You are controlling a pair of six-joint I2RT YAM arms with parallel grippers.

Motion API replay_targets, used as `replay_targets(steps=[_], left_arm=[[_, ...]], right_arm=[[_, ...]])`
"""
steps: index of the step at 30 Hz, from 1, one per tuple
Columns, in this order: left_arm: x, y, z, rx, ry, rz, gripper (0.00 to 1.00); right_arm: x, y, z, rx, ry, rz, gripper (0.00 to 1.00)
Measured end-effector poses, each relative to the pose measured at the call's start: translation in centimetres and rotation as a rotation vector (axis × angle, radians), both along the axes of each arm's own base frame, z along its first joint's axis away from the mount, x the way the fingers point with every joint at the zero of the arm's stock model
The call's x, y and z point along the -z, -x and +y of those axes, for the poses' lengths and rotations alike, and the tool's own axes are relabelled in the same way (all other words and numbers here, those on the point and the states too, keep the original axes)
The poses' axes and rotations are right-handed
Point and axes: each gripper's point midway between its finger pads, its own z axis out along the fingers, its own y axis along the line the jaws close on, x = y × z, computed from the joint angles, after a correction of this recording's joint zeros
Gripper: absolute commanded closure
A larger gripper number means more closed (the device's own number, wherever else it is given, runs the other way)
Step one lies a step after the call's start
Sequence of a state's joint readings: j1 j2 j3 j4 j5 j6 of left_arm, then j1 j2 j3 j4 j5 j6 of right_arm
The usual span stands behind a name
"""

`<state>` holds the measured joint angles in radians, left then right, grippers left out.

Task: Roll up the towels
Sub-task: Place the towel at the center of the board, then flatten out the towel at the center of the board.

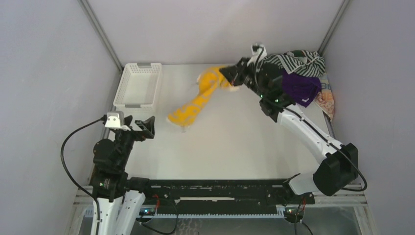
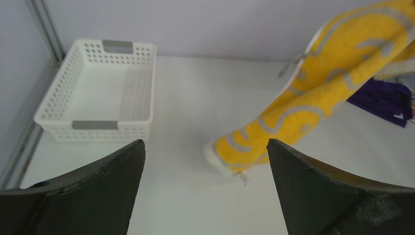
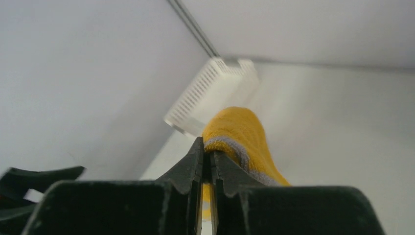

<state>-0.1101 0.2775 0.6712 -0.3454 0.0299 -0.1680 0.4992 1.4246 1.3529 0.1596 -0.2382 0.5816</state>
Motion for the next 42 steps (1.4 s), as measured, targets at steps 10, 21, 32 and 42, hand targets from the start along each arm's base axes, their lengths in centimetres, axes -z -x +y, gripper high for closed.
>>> replay_targets(steps=[10,21,32,42], left_arm=[[3.4,-1.6,-3.0,0.106,0.200,0.203,0.00],[11.0,-4.1,-6.0,0.150,0.378,0.552,0.04],[17.2,-6.2,-8.4,0.085,0.174,0.892,0.22],[22.9,-9.1,-9.6,0.049,-0.057,1.104,0.50]], right_arm=[[28.5,3.1,-8.0,0.180,0.304,0.602,0.79],[28.2,6.6,-16.6,0.424,0.418,0.654,0.31],[24.6,7.2,-16.7,0.463,0.578,0.567,0.20],[26.0,6.8,-15.3,0.409,0.745,0.528,0.20]])
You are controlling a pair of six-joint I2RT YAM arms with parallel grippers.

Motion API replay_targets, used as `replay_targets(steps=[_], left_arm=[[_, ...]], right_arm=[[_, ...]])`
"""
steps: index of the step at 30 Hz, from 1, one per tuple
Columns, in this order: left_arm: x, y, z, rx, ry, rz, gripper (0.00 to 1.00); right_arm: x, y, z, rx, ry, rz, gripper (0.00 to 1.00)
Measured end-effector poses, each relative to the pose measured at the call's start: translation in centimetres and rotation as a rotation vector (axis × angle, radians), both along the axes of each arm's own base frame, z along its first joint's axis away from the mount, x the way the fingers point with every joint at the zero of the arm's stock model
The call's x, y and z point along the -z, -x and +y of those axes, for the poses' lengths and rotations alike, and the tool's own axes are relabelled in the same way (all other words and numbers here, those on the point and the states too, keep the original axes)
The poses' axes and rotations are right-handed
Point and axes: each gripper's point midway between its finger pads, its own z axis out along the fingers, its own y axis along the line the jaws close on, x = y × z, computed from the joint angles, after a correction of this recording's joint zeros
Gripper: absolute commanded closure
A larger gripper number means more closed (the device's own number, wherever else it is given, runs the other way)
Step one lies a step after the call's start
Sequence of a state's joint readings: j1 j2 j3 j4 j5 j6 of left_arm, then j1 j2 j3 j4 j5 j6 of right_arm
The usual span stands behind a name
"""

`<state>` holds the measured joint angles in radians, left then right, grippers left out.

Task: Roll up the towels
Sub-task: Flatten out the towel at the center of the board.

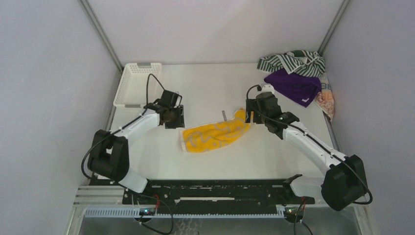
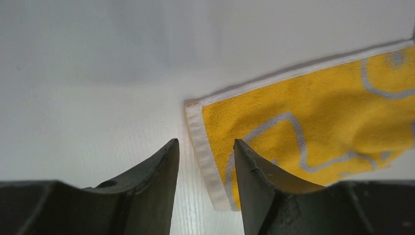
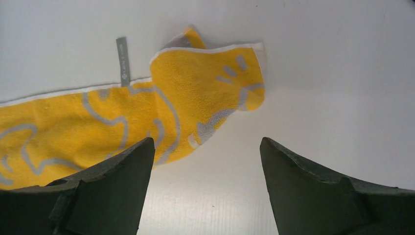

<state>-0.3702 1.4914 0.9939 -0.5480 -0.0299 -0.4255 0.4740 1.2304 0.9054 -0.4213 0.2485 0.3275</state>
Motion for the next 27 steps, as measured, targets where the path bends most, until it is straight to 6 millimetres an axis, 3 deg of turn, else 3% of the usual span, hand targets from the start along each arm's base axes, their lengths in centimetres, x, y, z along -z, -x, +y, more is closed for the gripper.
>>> replay_targets(steps=[6,14,17,19,24,25,27], left_arm=[[2.4,-0.5,-0.4,0.026,-0.053,0.066,0.48],[5.7,0.5,-0.2,0.041,-0.109,0.162,0.48],[6.1,0.3,-0.4,0.049,-0.129,0.169,0.51],[6.3,0.1,-0.6,0.054,-0.140,0.167,0.57],[6.4,-0.4,-1.1,0.066,-0.167,0.151,0.94],[6.4,-0.5,-1.2,0.068,-0.166,0.148,0.99],[6.3,-0.5,-1.4,0.079,-0.172,0.141,1.00]], right_arm=[[0.5,-0.4,-0.2,-0.008,0.035,-0.002,0.20],[0.8,-0.7,-0.3,-0.007,0.042,-0.013,0.19],[1.1,-0.7,-0.3,-0.006,0.044,-0.008,0.19],[1.1,-0.8,-0.3,-0.004,0.043,-0.010,0.19],[1.0,-1.5,-0.7,0.012,0.029,-0.022,0.19],[1.0,-1.6,-0.9,0.017,0.024,-0.021,0.19],[1.1,-1.9,-1.4,0.030,0.014,-0.018,0.19]])
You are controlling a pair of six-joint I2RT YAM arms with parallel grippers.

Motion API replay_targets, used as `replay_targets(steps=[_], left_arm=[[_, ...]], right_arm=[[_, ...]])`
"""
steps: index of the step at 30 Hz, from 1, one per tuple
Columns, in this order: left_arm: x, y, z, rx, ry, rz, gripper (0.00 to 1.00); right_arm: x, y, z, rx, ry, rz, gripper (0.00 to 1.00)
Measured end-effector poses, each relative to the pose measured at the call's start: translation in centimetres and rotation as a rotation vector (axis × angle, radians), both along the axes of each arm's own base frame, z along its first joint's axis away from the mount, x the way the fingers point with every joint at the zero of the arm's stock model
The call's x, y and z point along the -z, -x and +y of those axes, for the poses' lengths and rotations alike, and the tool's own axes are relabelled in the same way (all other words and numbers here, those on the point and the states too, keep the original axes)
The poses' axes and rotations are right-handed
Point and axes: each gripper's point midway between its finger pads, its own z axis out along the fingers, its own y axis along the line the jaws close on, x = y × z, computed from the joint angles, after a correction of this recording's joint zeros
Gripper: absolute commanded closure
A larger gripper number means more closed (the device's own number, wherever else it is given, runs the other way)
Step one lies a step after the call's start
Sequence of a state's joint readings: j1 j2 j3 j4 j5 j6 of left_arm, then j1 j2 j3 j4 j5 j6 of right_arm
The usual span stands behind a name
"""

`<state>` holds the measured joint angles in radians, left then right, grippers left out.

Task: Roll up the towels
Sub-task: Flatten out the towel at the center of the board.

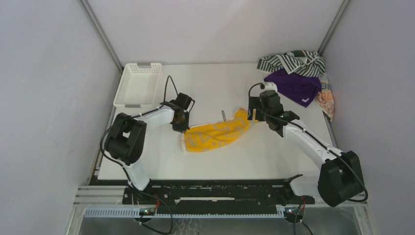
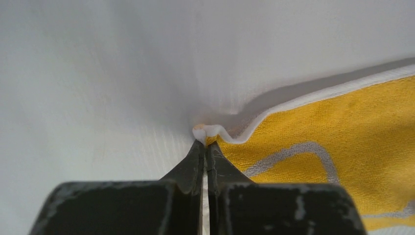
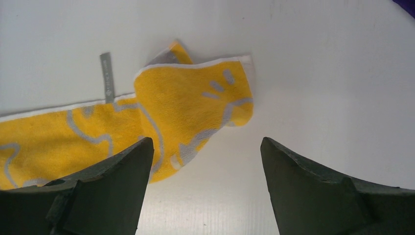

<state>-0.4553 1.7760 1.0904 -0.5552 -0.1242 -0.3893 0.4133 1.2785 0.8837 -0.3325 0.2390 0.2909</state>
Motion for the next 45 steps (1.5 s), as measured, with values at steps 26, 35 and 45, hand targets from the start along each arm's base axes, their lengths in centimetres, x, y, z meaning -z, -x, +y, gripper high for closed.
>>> replay_targets(steps=[26,35,45], left_arm=[[-12.9,3.0,5.4,-0.014,-0.077,-0.303,1.00],[-12.9,2.7,6.0,-0.032,-0.103,-0.317,1.00],[-12.9,2.6,6.2,-0.038,-0.106,-0.318,1.00]], right_arm=[[3.7,-6.6,4.8,-0.185,-0.043,0.186,0.43],[7.5,-6.5,7.0,-0.246,0.040,0.311,0.49],[9.1,-5.5,5.2,-0.189,0.084,0.379,0.52]])
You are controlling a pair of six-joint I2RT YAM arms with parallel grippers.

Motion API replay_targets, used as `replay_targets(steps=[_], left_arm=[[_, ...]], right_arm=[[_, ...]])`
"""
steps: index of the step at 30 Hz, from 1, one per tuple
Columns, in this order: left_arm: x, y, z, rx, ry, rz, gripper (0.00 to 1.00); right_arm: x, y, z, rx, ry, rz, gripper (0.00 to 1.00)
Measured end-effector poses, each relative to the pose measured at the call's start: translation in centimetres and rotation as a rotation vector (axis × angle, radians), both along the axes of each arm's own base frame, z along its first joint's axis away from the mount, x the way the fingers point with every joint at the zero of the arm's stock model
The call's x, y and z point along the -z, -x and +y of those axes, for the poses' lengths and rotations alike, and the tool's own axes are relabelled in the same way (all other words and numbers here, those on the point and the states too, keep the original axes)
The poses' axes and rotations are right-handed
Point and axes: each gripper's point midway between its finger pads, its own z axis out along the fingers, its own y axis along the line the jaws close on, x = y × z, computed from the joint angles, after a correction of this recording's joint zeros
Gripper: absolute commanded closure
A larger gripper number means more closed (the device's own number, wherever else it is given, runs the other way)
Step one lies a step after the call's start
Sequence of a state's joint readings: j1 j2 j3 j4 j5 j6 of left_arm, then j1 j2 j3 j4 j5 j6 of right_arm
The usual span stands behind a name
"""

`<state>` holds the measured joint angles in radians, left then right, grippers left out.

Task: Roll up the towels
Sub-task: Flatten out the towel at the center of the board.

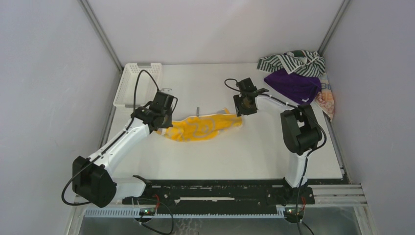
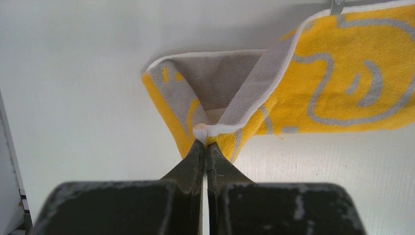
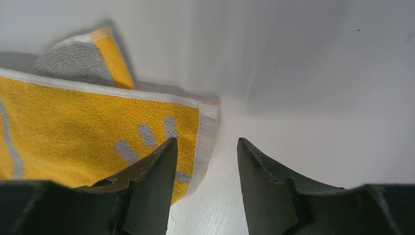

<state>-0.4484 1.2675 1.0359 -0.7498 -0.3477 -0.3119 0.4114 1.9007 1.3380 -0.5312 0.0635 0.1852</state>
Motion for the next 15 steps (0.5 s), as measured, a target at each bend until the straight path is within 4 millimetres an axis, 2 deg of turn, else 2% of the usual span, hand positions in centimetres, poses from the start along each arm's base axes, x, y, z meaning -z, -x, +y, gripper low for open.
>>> replay_targets(steps=[6,8,11,15], left_arm=[[0.0,0.0,-0.1,0.001,0.003,-0.001,1.00],[0.0,-0.1,-0.1,0.002,0.005,-0.004,1.00],[-0.1,-0.1,-0.1,0.001,0.006,-0.005,1.00],[-0.1,-0.1,-0.1,-0.001,0.006,-0.006,1.00]], right_arm=[[2.0,0.2,0.1,0.005,0.007,0.041,0.52],[2.7,0.3,0.2,0.005,0.008,0.058,0.56],[2.9,-0.1,0.4,0.009,0.002,0.055,0.59],[2.9,-0.8,0.8,0.015,0.001,0.055,0.73]])
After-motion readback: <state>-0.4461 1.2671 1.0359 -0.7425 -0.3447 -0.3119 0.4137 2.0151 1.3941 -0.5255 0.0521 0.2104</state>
